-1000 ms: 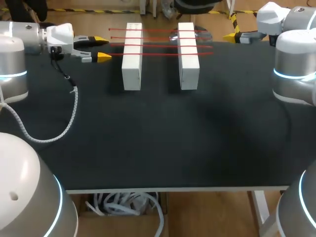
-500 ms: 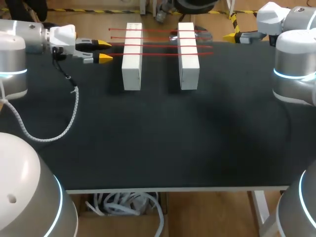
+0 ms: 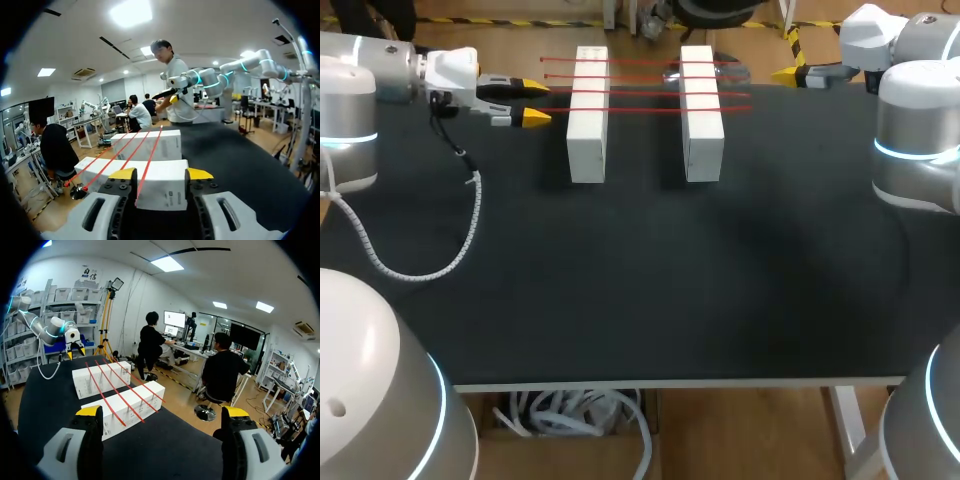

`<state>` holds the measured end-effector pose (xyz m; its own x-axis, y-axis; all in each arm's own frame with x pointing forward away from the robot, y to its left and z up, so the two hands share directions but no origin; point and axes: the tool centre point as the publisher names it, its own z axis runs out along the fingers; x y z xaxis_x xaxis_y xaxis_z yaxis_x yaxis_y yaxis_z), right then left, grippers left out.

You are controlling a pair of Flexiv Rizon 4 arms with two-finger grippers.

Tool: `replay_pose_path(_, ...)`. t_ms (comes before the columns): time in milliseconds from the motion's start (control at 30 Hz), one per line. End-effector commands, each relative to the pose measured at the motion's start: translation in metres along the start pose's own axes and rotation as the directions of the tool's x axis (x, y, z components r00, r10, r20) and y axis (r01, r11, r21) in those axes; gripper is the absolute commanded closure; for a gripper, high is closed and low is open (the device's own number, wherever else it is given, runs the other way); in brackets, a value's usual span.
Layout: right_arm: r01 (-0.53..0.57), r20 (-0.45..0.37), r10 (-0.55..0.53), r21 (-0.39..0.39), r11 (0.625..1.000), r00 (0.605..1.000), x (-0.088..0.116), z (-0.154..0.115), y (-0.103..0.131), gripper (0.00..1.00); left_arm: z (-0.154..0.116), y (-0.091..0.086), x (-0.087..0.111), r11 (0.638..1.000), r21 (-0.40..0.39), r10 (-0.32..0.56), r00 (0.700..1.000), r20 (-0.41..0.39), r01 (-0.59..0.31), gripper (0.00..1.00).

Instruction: Grab the tape and strap the tape.

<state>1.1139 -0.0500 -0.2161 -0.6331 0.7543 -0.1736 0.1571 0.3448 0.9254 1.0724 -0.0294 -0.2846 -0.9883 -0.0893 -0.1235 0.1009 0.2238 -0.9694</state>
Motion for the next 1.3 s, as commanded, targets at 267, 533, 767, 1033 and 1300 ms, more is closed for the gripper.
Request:
replay_pose_path(267,0.000,0.000,0.000,0.000,1.000,1.000,0.000,0.000,0.000,0.00,0.009,0.011,-0.017,1.000,0.004,-0.003,0.999,-0.032,0.003,0.60)
replay_pose_path(533,0.000,0.000,0.000,0.000,1.000,1.000,0.000,0.000,0.000,0.00,0.015,0.020,-0.023,1.000,0.000,-0.010,0.999,-0.042,0.010,0.61)
replay_pose_path(767,0.000,0.000,0.000,0.000,1.000,1.000,0.000,0.000,0.000,0.00,0.019,0.028,-0.030,1.000,-0.011,-0.005,0.999,-0.054,0.004,0.60)
replay_pose_path(1033,0.000,0.000,0.000,0.000,1.000,1.000,0.000,0.000,0.000,0.00,0.019,0.039,-0.036,1.000,-0.029,-0.007,0.998,-0.065,0.005,0.59)
replay_pose_path(1300,0.000,0.000,0.000,0.000,1.000,1.000,0.000,0.000,0.000,0.00,0.014,0.046,-0.040,0.998,-0.052,-0.029,0.996,-0.089,0.025,0.57)
